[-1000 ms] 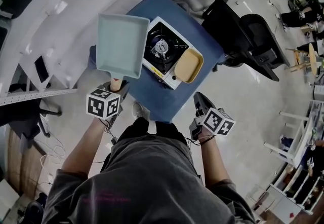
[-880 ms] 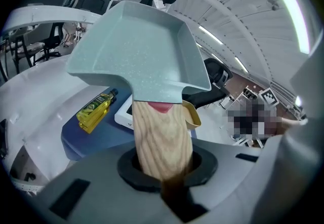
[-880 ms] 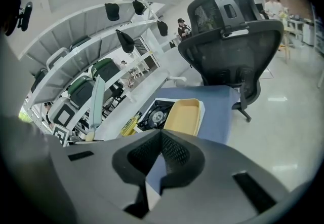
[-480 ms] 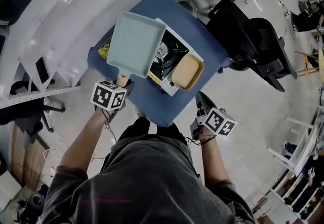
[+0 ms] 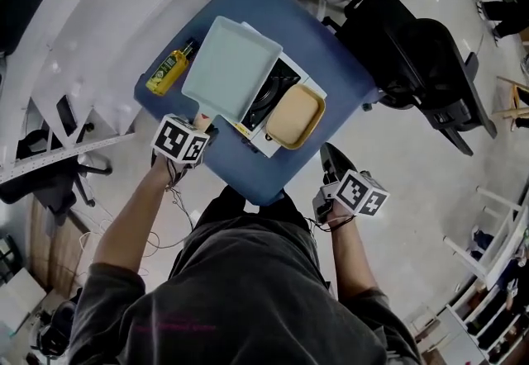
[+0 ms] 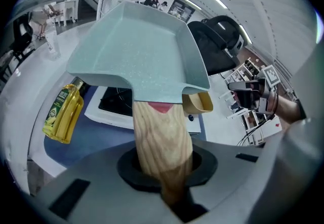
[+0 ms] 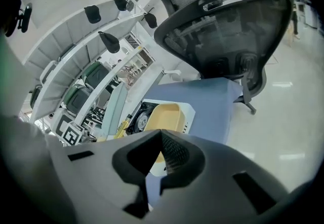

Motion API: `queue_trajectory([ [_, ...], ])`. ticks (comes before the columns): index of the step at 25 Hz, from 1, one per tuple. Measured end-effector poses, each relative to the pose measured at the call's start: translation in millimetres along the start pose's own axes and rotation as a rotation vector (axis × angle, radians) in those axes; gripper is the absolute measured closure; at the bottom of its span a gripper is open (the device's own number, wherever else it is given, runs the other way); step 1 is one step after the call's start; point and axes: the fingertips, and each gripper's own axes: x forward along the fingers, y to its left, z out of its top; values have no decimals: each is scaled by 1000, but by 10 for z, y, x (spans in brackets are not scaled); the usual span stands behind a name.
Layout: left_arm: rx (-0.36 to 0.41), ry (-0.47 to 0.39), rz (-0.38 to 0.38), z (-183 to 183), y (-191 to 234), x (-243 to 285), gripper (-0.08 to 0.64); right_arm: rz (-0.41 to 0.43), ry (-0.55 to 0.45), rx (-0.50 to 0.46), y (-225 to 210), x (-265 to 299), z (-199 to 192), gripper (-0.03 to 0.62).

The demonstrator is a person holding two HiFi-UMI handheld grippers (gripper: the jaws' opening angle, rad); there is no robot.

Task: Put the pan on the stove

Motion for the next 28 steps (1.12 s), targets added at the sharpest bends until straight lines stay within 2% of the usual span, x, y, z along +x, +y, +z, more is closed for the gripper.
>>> queue_trajectory([
  [11, 51, 197, 12, -89, 131, 383, 509, 11, 28, 47, -315, 44, -8, 589],
  [24, 87, 273, 29, -58, 263, 602, 508, 3, 44, 76, -468, 92, -50, 589],
  [28, 77, 282, 18, -61, 282, 649, 508, 1, 51, 79, -485, 109, -64, 589],
])
